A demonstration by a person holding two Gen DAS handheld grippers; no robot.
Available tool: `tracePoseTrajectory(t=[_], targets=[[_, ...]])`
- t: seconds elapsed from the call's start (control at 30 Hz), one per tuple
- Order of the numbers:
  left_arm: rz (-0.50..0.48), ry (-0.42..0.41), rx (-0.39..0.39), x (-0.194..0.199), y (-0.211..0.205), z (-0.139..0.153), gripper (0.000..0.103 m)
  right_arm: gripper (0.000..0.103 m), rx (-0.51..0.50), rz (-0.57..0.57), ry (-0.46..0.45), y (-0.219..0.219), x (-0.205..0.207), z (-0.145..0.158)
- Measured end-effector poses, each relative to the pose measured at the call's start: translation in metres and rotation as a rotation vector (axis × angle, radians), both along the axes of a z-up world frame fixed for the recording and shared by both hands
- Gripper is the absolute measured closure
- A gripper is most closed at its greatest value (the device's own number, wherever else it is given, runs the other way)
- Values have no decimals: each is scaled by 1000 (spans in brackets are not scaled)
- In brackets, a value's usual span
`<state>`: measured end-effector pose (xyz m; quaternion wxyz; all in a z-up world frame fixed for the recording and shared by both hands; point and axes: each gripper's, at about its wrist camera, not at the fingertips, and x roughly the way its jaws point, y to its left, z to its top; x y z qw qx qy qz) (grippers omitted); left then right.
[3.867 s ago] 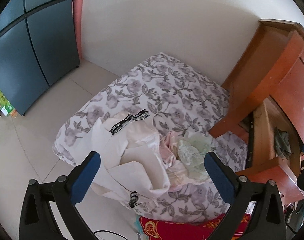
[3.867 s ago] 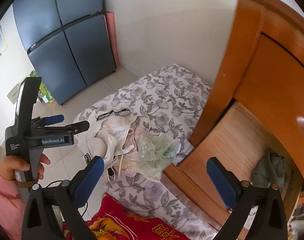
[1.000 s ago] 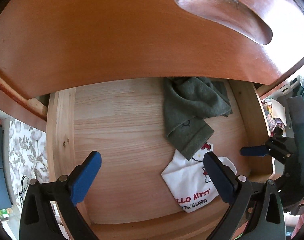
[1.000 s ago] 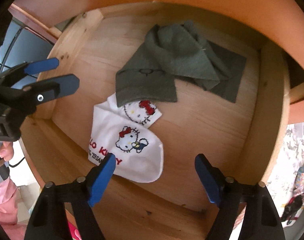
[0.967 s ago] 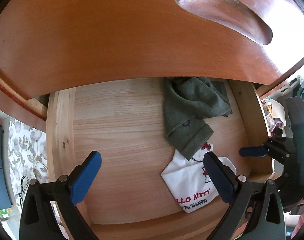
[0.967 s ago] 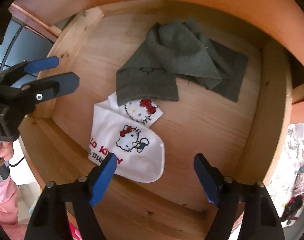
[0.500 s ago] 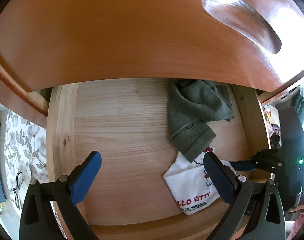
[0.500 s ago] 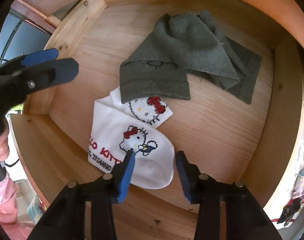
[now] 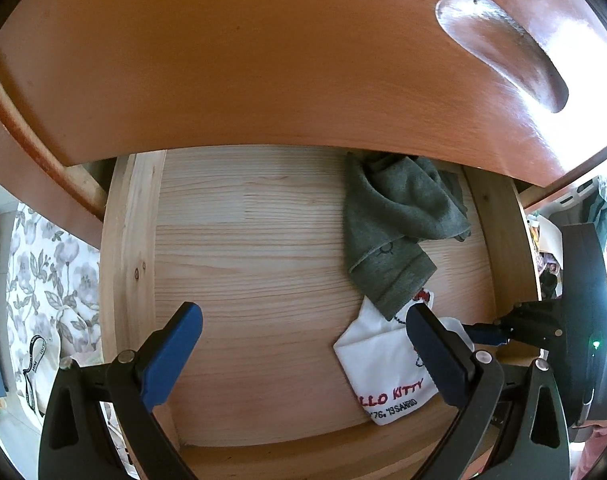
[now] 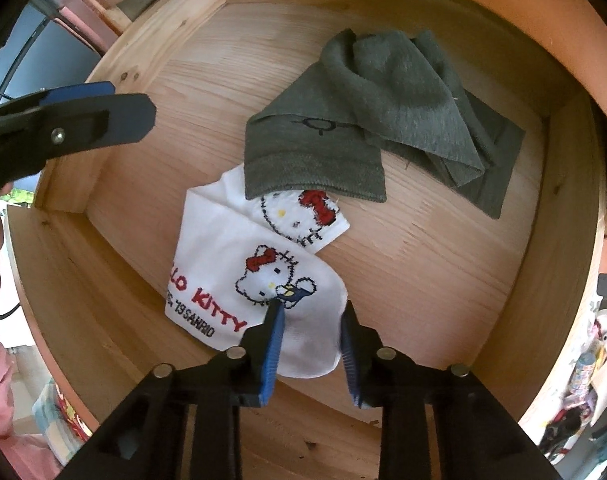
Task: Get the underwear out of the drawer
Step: 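Lift the Hello Kitty garment out of the drawer with the right tool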
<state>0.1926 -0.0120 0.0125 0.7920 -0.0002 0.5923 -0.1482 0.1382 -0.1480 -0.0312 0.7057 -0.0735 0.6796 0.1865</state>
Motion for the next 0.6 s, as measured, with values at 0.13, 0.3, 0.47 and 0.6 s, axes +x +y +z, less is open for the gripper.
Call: tracePoseTrajectory(t=[0.13,0.3,0.47,0.6], targets=[[2,2,1,0,-2,-2,1,86,-8,6,-12,-1,-3,4],[1,3,3,1,-2,-3,1,96,9,-12,-33,-8,-5,9],[2,3,6,1,-3,-2,1,99,4,-21,-93,-14,-11,20],[3,3,8,0,-5,-3,1,99,-10,-33,-149,-24,-19,33]])
